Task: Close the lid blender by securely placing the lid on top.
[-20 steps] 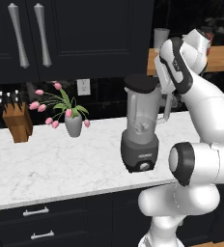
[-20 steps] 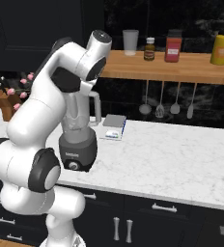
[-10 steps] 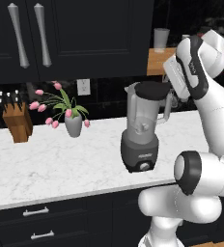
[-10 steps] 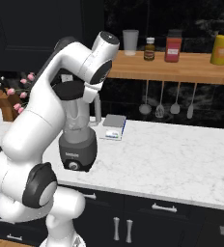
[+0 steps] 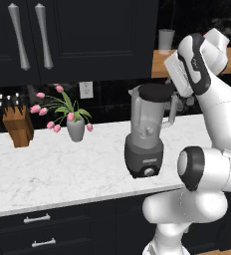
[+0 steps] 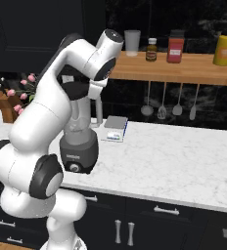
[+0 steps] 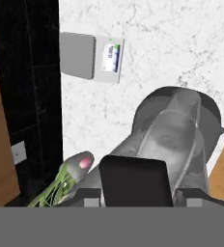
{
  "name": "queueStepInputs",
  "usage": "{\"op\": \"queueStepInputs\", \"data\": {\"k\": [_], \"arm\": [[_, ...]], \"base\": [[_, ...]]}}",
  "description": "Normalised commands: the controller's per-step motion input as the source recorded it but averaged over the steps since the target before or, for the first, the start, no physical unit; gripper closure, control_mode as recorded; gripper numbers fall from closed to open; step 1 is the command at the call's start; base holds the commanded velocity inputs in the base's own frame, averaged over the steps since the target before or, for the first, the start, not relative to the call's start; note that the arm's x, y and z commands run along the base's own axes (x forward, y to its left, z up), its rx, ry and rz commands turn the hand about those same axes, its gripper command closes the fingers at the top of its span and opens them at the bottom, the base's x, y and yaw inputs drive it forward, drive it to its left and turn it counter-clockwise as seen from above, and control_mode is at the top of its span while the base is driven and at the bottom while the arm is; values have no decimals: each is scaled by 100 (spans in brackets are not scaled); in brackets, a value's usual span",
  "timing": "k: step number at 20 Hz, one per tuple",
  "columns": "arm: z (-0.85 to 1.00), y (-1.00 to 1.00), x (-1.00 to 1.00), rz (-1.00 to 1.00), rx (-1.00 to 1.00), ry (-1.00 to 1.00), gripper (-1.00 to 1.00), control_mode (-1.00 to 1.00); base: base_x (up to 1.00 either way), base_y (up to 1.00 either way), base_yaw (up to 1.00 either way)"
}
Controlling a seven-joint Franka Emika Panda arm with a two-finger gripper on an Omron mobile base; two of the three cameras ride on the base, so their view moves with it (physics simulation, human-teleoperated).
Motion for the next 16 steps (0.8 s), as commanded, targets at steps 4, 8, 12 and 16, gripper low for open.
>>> {"op": "queueStepInputs", "data": {"k": [4,8,12,16], "arm": [[0,0,47,3,0,0,100,-100],[0,2,0,2,0,-6,100,-100],[0,12,-3,0,0,-16,100,-100],[-10,38,0,0,0,-28,100,-100]], "base": [[0,0,0],[0,0,0],[0,0,0],[0,0,0]]}}
